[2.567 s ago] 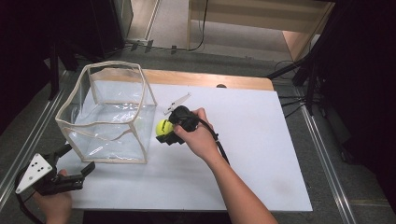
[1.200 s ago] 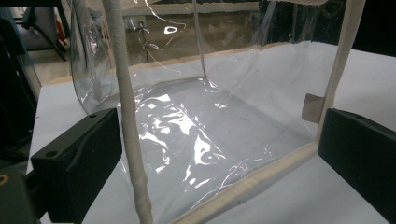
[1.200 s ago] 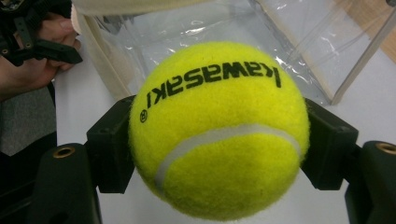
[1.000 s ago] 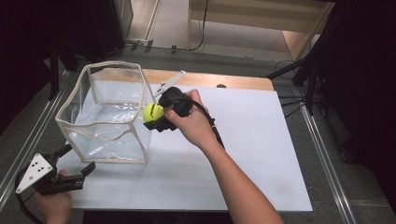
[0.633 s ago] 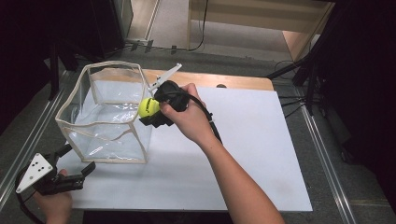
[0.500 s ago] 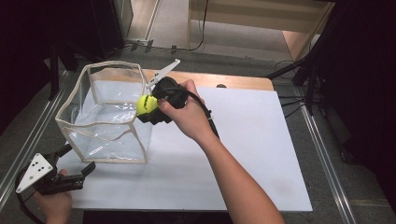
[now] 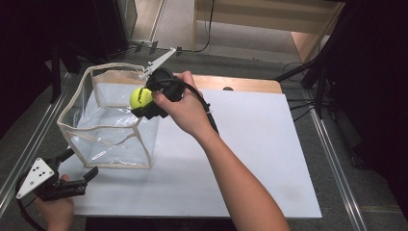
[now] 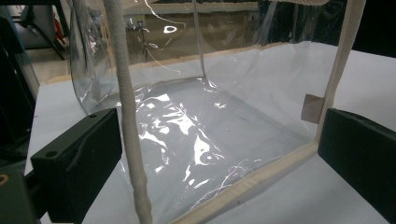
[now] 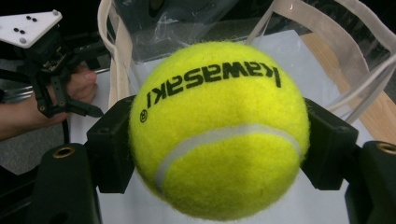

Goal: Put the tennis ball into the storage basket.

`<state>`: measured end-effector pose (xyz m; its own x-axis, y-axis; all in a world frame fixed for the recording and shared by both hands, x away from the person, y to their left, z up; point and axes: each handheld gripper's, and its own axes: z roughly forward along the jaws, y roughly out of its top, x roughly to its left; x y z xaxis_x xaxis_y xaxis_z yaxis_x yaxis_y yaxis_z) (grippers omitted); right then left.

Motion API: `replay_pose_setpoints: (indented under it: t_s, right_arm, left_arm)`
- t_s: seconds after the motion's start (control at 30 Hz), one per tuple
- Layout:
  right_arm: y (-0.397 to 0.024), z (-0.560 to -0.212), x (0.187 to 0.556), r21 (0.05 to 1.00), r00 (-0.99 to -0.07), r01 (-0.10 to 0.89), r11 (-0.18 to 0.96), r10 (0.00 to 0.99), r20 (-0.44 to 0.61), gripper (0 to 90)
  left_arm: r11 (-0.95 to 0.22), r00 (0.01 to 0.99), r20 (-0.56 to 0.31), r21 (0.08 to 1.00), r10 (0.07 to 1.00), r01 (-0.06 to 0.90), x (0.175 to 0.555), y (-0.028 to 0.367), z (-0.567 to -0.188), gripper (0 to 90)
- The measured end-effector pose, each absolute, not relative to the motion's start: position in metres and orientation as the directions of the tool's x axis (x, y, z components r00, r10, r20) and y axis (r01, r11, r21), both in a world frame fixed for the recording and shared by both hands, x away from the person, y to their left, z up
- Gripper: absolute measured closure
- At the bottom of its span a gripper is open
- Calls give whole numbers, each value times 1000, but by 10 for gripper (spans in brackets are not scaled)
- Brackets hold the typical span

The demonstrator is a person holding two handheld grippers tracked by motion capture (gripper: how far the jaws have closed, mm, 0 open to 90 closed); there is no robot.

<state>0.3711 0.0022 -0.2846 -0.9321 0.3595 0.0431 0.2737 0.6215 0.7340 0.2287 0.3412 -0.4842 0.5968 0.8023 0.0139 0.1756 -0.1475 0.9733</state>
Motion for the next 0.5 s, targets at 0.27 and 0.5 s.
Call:
replay_pose_setpoints:
  t_s: [0.27, 0.5]
  right_arm:
    - [21, -285, 377, 734, -940, 262, 627, 339, 45, 235]
    - [34, -290, 381, 733, -945, 255, 631, 324, 49, 235]
  left_arm:
    - [-149, 598, 15, 973, 802, 176, 229, 342, -484, 1]
    - [-144, 598, 11, 974, 802, 175, 229, 341, -484, 1]
